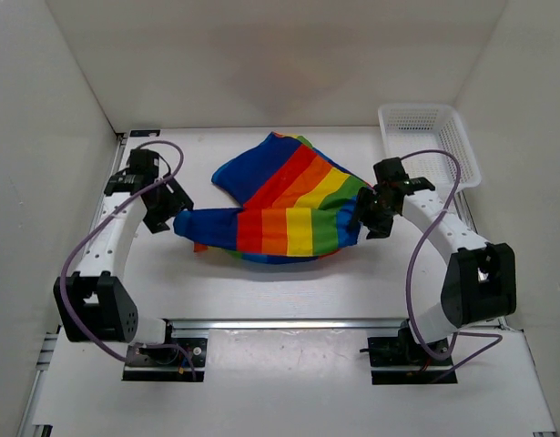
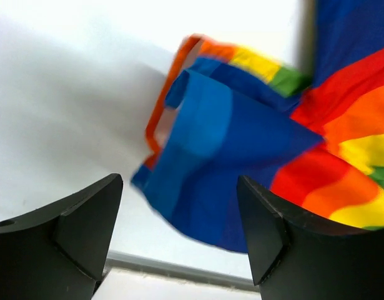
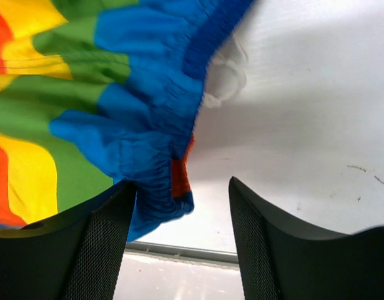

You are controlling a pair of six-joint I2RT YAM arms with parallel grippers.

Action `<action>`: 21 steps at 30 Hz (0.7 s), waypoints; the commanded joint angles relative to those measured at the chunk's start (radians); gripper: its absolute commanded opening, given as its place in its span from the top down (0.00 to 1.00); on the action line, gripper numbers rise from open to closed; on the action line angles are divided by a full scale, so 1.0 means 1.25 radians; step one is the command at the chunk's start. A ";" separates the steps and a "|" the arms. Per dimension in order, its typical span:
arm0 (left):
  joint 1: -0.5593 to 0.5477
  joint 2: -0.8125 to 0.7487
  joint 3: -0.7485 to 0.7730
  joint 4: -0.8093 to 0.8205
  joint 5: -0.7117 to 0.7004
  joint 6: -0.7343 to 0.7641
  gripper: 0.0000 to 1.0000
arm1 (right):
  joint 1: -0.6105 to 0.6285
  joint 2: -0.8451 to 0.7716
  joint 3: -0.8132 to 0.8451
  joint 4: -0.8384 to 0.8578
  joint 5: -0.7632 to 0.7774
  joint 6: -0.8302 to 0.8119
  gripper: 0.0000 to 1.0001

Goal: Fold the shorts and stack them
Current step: Flatten the shorts out

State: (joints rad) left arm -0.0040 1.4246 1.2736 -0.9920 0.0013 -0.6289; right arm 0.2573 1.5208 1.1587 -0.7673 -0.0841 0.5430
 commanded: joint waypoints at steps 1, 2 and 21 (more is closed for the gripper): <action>-0.002 -0.055 -0.096 0.019 -0.018 -0.015 0.15 | -0.001 -0.035 -0.058 0.038 -0.005 -0.001 0.34; -0.002 -0.063 -0.105 0.028 -0.007 -0.015 0.15 | -0.001 -0.035 -0.058 0.038 -0.005 0.008 0.34; -0.010 -0.084 -0.140 0.044 0.024 -0.025 0.90 | -0.001 -0.058 -0.060 0.057 -0.078 0.055 1.00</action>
State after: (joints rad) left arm -0.0109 1.3750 1.0641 -0.9321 0.0475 -0.6689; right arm 0.2573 1.4982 1.0828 -0.6731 -0.2016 0.6212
